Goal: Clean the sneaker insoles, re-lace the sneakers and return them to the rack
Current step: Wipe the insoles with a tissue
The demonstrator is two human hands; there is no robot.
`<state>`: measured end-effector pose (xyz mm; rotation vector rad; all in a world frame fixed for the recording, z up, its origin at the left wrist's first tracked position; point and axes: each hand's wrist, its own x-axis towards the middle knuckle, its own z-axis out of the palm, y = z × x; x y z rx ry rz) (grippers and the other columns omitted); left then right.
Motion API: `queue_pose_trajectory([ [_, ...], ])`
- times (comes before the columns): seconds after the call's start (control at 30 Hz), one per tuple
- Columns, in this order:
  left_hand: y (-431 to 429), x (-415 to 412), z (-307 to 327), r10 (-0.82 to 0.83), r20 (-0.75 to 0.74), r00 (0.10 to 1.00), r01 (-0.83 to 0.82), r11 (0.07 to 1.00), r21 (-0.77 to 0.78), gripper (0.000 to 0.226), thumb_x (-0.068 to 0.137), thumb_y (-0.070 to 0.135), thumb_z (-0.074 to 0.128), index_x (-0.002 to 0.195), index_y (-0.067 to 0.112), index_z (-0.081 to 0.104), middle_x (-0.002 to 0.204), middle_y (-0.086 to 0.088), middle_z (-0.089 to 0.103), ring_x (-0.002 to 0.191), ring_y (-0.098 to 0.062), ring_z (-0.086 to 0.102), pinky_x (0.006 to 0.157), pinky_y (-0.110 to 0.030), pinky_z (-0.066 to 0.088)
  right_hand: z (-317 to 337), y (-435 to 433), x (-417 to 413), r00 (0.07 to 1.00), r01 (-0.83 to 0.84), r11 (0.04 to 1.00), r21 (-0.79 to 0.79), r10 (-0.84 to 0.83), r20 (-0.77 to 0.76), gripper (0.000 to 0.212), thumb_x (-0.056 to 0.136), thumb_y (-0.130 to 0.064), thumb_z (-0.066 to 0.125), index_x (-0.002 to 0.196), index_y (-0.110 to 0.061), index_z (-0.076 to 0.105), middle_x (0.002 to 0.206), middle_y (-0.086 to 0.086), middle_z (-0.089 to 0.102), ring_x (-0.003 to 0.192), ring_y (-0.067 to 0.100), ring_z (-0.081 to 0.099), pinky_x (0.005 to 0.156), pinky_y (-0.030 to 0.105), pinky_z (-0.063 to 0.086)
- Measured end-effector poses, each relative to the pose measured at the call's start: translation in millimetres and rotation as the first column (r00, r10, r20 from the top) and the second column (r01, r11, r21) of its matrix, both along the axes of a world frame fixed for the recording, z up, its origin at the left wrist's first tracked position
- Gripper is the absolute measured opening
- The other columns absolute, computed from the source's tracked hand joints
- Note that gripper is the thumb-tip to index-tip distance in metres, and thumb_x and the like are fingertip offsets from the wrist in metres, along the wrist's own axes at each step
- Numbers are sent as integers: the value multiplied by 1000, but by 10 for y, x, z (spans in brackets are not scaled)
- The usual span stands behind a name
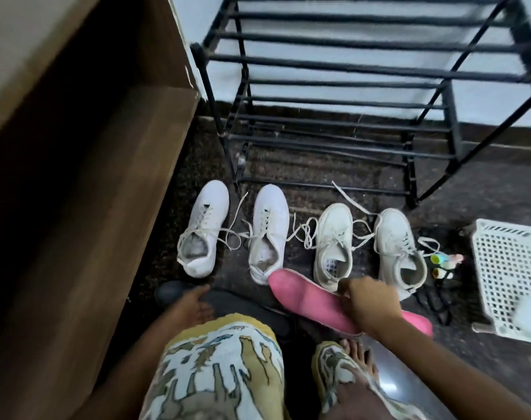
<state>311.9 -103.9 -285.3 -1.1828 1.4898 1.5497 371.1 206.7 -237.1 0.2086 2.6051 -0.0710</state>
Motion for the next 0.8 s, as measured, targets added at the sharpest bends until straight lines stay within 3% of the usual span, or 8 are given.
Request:
queue_pose_trajectory([
  [0.13,216,-177,1331,-16,-289,957,73,980,187,22,98,24,40,107,11,55,133,-25,48,109,-31,54,94,-40,41,619,62,-12,949,198,898,-392,-277,-154,14,85,-33,56,81,-25,66,78,-3,69,79,21,67,65,30,51],
  [0.2,304,-170,1949,25,-397,918,82,965,249,19,95,26,42,101,14,56,131,-22,52,116,-30,53,103,-43,38,987,38,8,894,211,756,-620,-406,-191,19,84,-28,64,66,-23,63,61,-5,67,60,10,64,59,30,49],
  [0.3,532,2,2675,60,-495,867,107,947,302,25,92,30,46,110,16,55,134,-17,51,130,-29,43,111,-44,28,1616,-123,126,815,189,434,-881,-570,-106,25,86,-17,68,61,-18,63,52,0,62,43,6,53,48,23,37],
  [0.43,890,463,3244,72,-486,871,145,908,394,50,86,32,53,132,13,47,124,-16,54,120,-28,50,97,-42,36,2391,-410,512,764,119,34,-992,-642,70,18,85,-11,66,67,-8,65,56,12,57,45,13,48,44,18,35],
  [0.53,1097,812,3449,138,-422,896,173,766,619,45,83,41,57,116,10,57,98,-16,52,87,-27,53,92,-41,41,2747,-612,859,779,60,-126,-990,-614,125,16,81,-15,66,68,-5,67,62,18,60,51,19,51,52,23,42],
  [0.67,1190,1213,3538,232,-450,863,228,616,754,70,82,60,47,124,5,58,123,-19,61,118,-33,55,110,-46,31,2956,-758,1260,758,12,-197,-980,-637,137,21,80,-5,70,60,-4,66,47,10,52,41,12,45,44,17,38],
  [0.73,1209,1391,3564,245,-515,822,288,600,746,73,82,64,42,128,9,57,126,-18,61,118,-31,58,112,-49,30,2972,-799,1442,735,-13,-121,-993,-674,73,18,77,-12,73,61,-6,68,42,8,49,38,12,42,45,20,38],
  [0.8,1229,1544,3520,221,-538,814,331,585,741,74,82,67,47,121,6,64,111,-16,68,99,-27,67,101,-46,44,2939,-805,1623,708,-49,17,-999,-705,-47,13,68,-24,70,65,-12,68,43,6,51,40,12,46,51,25,41],
])
